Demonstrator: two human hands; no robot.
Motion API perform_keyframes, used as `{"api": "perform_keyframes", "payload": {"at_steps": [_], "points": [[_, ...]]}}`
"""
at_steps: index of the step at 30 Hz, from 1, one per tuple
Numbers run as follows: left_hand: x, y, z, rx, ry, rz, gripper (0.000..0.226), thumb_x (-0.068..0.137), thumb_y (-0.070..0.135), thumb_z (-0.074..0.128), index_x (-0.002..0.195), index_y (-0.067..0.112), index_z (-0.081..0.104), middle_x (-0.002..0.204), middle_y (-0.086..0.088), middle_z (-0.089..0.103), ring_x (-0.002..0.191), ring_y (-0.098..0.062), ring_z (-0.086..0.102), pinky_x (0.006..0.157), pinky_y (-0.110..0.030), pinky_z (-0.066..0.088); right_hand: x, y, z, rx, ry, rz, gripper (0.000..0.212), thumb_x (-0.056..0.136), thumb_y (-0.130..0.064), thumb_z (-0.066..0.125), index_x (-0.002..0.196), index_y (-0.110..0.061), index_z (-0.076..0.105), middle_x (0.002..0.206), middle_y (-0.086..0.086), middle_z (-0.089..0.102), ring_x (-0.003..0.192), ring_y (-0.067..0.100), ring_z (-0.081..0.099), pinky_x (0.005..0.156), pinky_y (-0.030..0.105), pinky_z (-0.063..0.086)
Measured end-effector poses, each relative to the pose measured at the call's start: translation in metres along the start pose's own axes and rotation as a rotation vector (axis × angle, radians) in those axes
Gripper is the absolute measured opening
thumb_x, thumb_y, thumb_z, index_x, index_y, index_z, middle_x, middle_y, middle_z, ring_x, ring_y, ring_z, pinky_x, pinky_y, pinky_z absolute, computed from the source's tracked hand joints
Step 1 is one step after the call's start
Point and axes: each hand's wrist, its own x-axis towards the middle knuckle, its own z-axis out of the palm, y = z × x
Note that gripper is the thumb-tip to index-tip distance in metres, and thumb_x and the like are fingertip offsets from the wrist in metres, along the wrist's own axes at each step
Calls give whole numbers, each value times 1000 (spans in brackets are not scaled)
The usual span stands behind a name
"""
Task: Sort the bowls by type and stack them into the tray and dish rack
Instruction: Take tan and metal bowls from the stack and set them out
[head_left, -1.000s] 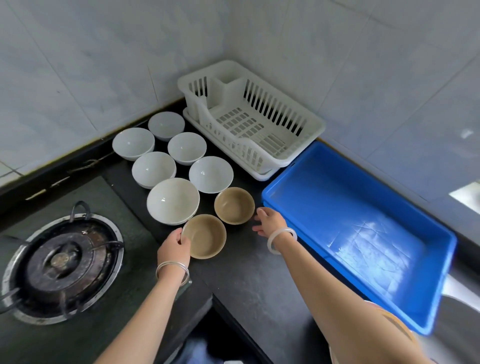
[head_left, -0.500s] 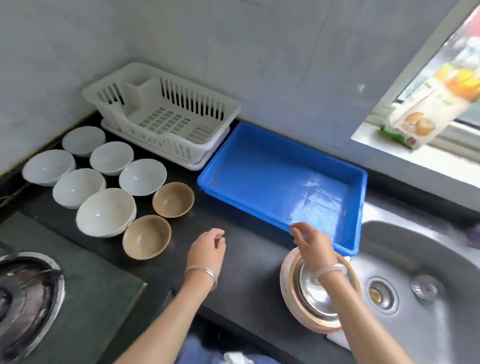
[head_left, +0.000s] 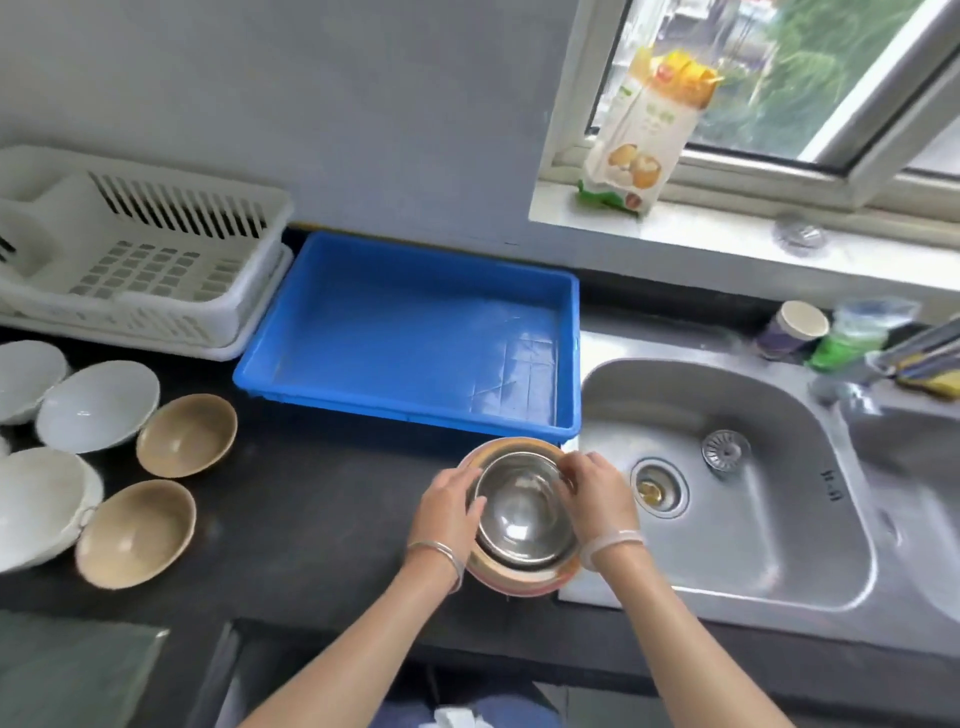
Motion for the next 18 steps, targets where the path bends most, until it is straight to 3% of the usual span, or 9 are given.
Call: {"api": "perform_keyframes", "payload": {"at_steps": [3,9,13,18], "points": [[0,-1,1,1,10,5,35,92,20,50,127,21,54,130,0,53,115,-16,52,93,-20,37,1,3,-3,36,-6,31,10,85,-20,60,89,-13,55,86,10,67,78,31,58,65,33,42],[4,4,2,-19,33,-15,31,96,19,40,120,18,59,126,-1,55,110,-15,53,87,-19,36,4,10,-12,164,-36,97,14,85,-19,61,78,-18,49,80,10,67,75,31,59,63,30,41],[11,12,2,-12,51,-81,21,90,14,53,108,15,63,123,-3,56,114,-20,51,95,-28,42,4,18,-26,298,29,170,17,80,-18,66,72,-20,51,70,-1,63,66,21,58,57,24,35],[14,21,4,-29,124,-151,5,84,14,63,87,17,62,122,0,48,119,-18,38,93,-22,32,-2,25,-37,401,75,178,26,80,-16,68,66,-26,49,67,-10,59,60,3,56,53,10,36]]}}
